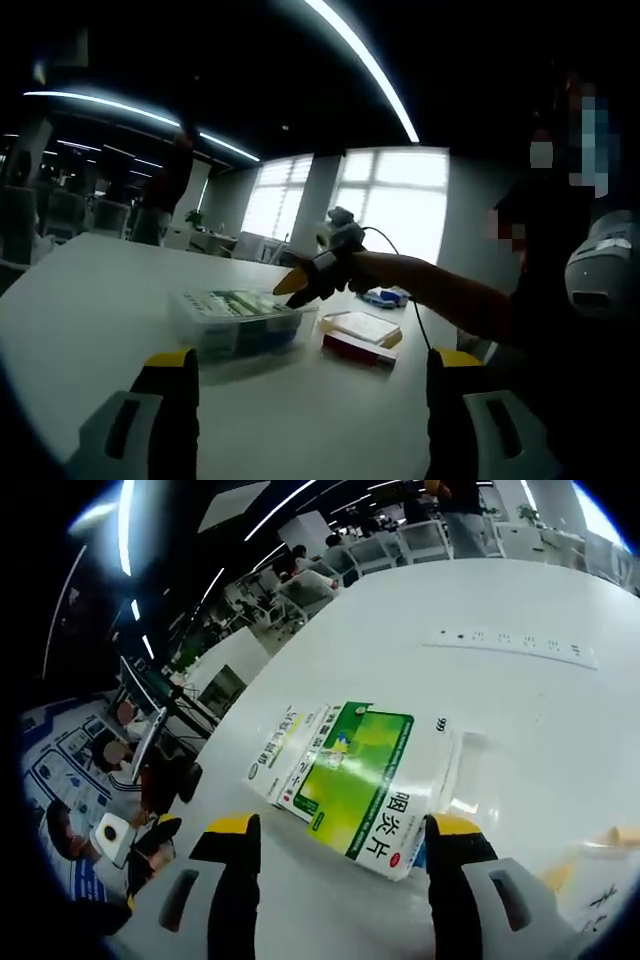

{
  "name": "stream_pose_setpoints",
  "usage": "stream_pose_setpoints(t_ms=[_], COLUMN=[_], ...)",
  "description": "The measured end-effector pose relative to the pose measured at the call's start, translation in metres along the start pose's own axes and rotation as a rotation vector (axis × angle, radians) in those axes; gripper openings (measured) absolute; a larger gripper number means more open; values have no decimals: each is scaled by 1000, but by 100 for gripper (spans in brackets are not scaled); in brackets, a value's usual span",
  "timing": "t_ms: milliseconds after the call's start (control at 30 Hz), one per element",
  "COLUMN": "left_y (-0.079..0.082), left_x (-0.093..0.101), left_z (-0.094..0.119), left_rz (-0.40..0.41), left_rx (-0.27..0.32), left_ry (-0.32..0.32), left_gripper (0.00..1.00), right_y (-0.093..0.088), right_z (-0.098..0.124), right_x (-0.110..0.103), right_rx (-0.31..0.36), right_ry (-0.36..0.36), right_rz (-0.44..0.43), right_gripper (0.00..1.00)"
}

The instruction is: Arrange the small medicine boxes into an aligned row inside the storage area until every box is upright, visible, and separated from the surrounding clutter.

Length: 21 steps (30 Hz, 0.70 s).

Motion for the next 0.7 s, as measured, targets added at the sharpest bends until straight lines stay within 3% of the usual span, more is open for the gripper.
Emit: stream_pose_setpoints(t_ms=[200,367,600,700], left_y=[0,1,2,2], left_x=[0,-1,-6,-8], left_z=[0,2,6,7], left_rz=[2,-4,-13,-18], left_rx=[3,3,-2,-5], left_ry=[-2,0,10,14], left_gripper=[94,95,95,96], right_y=[-1,-1,20,14], right_z=[-1,3,20,26], right_x=[0,-5,-13,-20], right_rx=[-17,-26,122,107], right_ry=[-5,-4,17,25], right_rz=[7,89,236,361], right_gripper=[67,69,78,84])
Point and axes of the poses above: the point that each gripper's makers call its tool centre point, and the gripper's own axes: z roughly backward along the fingers, x roughly to its right, y roughly out of its top, the point moved 2 cm from there along z, roughly backward along the fingers, and after that the axes turned 12 degrees about y, right-handed, at the moved point
